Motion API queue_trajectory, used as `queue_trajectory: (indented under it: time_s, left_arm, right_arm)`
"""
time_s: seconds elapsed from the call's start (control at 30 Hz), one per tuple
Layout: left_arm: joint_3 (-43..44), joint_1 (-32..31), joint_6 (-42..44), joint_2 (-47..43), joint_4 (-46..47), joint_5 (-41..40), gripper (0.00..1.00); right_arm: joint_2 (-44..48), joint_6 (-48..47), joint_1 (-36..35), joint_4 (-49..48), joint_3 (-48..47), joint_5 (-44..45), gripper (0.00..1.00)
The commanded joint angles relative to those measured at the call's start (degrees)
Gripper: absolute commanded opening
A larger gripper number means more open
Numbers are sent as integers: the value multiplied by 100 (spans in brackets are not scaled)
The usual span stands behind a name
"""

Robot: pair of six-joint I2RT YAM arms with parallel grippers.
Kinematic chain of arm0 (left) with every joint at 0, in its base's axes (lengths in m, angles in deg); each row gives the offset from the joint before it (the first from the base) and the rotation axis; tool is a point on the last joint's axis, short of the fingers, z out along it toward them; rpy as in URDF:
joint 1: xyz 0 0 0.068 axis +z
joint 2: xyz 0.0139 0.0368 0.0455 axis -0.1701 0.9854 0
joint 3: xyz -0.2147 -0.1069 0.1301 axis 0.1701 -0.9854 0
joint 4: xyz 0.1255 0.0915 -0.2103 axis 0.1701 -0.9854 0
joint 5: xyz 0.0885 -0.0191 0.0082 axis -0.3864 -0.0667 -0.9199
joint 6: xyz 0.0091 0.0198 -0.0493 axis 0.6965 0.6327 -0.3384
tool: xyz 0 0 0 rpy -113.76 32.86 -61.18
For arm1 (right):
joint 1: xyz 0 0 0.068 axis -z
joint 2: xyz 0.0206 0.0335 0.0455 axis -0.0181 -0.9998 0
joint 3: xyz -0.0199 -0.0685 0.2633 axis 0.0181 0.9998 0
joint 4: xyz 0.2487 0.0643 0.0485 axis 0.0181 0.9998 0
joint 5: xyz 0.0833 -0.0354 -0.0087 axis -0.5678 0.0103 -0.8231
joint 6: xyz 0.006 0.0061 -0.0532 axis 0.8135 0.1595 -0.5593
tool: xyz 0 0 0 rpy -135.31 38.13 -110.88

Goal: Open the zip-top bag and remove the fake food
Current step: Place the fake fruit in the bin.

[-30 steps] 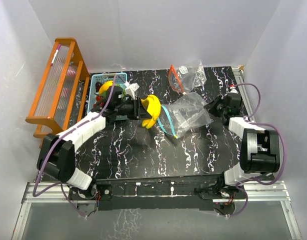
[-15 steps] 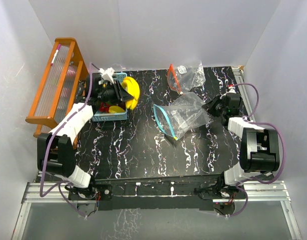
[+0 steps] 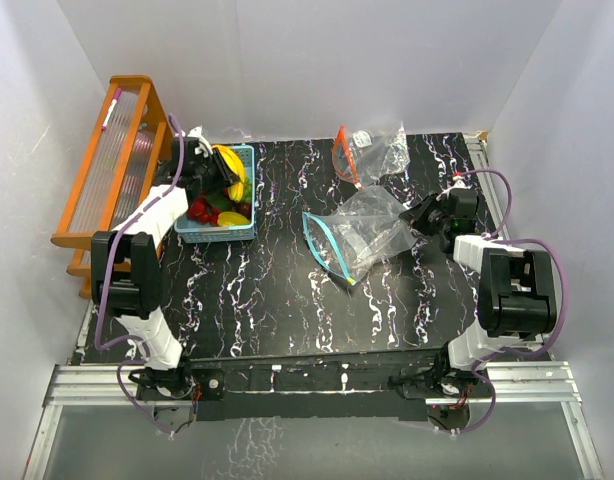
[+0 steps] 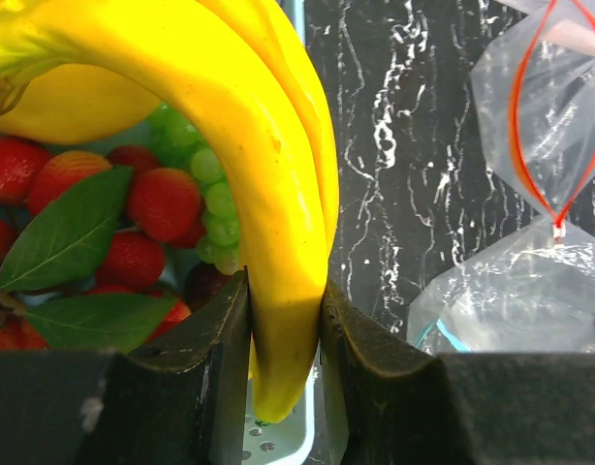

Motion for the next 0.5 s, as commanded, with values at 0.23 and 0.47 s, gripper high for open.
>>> queue_trajectory:
  time_s: [0.23,0.47]
  left_arm:
    - [-911,34,-83,-647,137,-382,55]
    - [-841,24,-51,-1227,260,-319,77]
  right_arm:
    - [-31,-102,-11,-294,-59,5,8]
    - [169,-177,-16,-197,-175,235,8]
